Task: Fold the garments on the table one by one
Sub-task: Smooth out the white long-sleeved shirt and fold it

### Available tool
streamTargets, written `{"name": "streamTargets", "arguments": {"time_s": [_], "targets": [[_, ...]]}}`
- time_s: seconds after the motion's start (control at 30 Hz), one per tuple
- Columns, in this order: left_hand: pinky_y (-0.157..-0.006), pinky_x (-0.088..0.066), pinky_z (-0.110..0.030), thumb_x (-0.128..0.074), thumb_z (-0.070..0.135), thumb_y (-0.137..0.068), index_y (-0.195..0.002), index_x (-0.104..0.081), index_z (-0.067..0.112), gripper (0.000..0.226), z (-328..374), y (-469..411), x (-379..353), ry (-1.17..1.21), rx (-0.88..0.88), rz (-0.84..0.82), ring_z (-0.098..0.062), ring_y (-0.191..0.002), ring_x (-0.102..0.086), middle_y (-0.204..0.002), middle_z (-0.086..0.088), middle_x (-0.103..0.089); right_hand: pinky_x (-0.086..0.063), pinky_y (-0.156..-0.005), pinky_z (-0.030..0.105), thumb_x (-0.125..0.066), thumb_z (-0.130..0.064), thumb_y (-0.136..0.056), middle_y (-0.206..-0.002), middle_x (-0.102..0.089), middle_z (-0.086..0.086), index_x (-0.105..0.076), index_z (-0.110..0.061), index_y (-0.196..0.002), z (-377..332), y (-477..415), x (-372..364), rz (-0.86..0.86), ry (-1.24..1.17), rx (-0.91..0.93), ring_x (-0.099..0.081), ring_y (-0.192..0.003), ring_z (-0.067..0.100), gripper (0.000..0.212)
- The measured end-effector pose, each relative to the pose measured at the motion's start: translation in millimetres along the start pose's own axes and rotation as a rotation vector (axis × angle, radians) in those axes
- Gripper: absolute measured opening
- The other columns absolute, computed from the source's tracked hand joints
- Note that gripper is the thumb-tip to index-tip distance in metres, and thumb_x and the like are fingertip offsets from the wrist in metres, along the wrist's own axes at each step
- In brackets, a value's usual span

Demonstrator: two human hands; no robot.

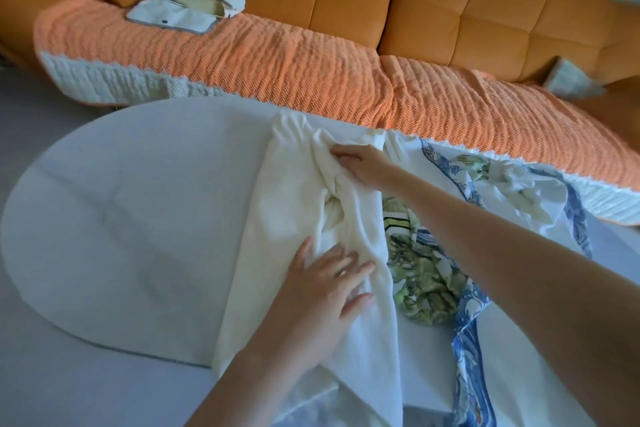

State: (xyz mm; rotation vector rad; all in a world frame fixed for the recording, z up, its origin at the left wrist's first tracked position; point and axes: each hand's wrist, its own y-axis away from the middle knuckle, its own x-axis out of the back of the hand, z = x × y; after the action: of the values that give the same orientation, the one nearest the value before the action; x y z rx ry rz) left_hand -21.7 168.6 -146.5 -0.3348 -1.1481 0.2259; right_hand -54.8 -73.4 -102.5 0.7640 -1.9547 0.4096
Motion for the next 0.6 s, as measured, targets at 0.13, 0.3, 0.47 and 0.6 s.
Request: {"name": "streamTargets", "arguments": {"time_s": [0.13, 0.3, 0.47, 0.6], "targets": [[-0.109, -0.02, -0.038, -0.04, 0.033, -0.091, -0.112, -0.06, 0.03, 0.03, -16, -29, 16, 0.045, 0.064, 0.222, -0.014, -0.115, -0.05, -0.113, 0.007, -0.063, -0.048, -0.073, 0.015, -0.048, 0.004, -0.089, -0.1, -0.069, 0.005, -0.068, -0.006, -0.107, -1, -2, 38, 0.267, -0.418, -0.002, -0.062, -0.072, -0.001, 0.029], [-0.116, -0.003, -0.048, -0.019, 0.051, -0.094, -0.141, -0.037, 0.037, 0.051, -17, -44, 12, 0.047, 0.047, 0.05, -0.01, -0.144, -0.012, -0.151, 0.008, -0.031, -0.048, -0.065, 0.014, -0.048, 0.009, -0.084, -0.091, -0.067, 0.0, -0.068, -0.009, -0.103, 8, -1, 55, 0.34, -0.527, -0.015, -0.06, -0.071, 0.005, 0.033], [-0.115, 0.009, -0.041, -0.01, 0.059, -0.089, -0.142, -0.029, 0.043, 0.058, -18, -50, 0, 0.055, 0.029, -0.068, -0.002, -0.144, 0.004, -0.155, 0.015, -0.015, -0.044, -0.077, 0.021, -0.06, 0.008, -0.081, -0.122, -0.052, -0.001, -0.057, -0.017, -0.125, 44, -9, 50, 0.36, -0.406, -0.081, -0.05, -0.107, 0.011, 0.051], [-0.117, -0.008, -0.044, -0.025, 0.052, -0.09, -0.118, -0.059, 0.034, 0.047, -22, -47, -7, 0.113, 0.042, -0.001, -0.008, -0.143, -0.016, -0.151, 0.01, -0.031, -0.043, -0.079, 0.021, -0.069, -0.007, -0.082, -0.126, -0.049, 0.0, -0.051, -0.012, -0.125, 67, -7, 44, 0.214, -0.42, -0.113, -0.045, -0.114, 0.012, 0.047]]}}
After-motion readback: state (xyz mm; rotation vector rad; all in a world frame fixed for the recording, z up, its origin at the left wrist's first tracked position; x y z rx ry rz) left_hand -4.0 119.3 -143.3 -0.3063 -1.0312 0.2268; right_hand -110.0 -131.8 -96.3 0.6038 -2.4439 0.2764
